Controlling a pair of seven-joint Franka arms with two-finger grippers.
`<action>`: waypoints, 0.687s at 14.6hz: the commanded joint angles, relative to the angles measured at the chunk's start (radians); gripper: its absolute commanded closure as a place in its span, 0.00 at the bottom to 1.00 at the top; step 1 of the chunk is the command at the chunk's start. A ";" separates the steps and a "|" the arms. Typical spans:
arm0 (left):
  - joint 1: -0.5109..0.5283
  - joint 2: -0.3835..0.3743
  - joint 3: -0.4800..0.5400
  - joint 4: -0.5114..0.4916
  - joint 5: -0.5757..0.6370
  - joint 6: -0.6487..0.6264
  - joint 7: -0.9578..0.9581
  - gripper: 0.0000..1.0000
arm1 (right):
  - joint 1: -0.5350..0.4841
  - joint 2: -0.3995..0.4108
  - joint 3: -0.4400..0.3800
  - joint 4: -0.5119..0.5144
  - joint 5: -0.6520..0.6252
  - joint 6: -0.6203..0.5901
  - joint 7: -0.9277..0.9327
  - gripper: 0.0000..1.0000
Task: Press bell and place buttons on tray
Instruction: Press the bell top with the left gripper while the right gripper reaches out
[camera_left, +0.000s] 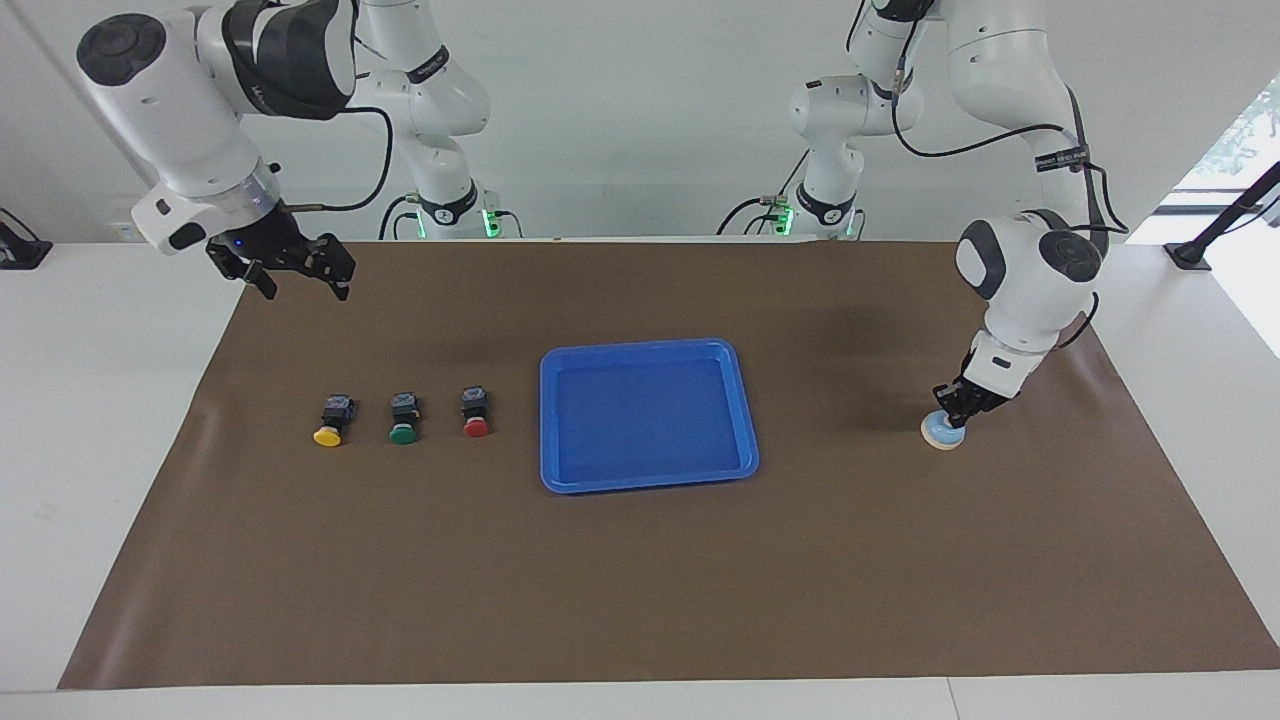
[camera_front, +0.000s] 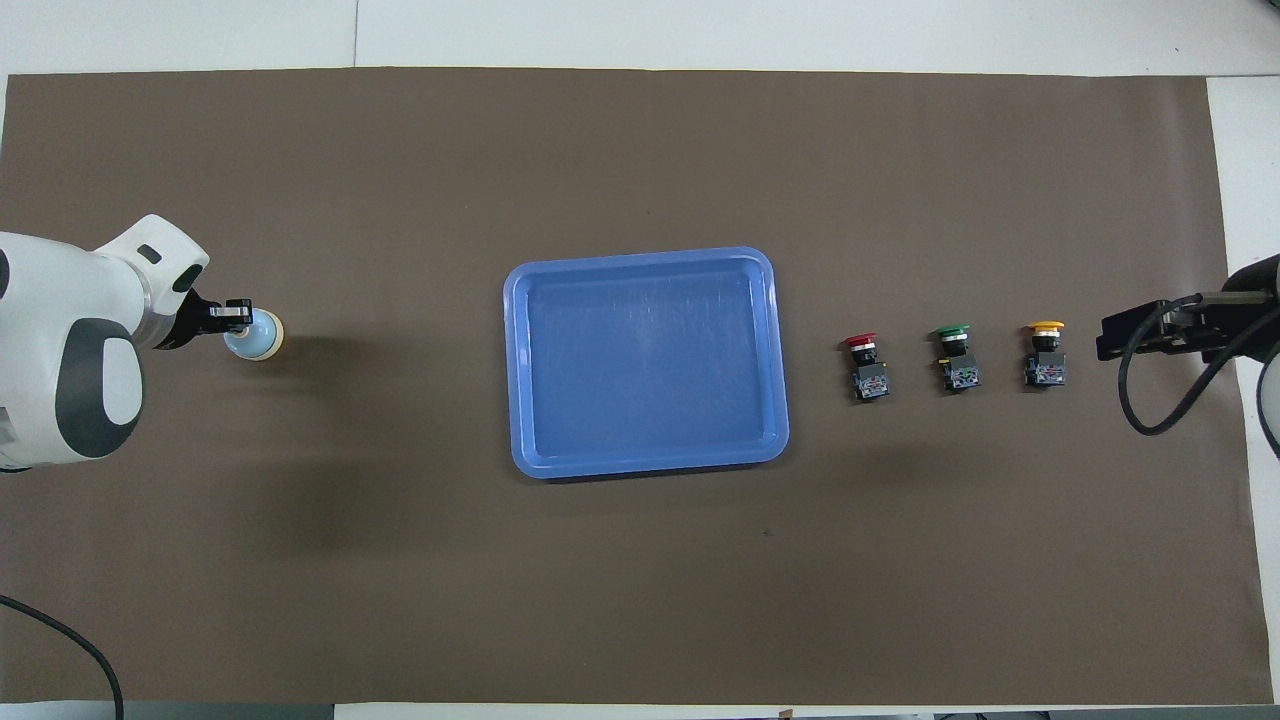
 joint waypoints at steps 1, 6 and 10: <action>-0.010 0.007 0.005 0.028 -0.008 -0.040 0.011 1.00 | -0.045 0.049 0.008 -0.083 0.006 0.143 -0.056 0.00; -0.008 -0.005 0.004 0.336 -0.008 -0.472 0.013 0.70 | -0.053 0.108 0.007 -0.249 -0.006 0.432 -0.052 0.00; -0.026 -0.097 -0.003 0.367 -0.011 -0.634 0.002 0.00 | -0.066 0.112 0.007 -0.343 -0.006 0.562 -0.053 0.00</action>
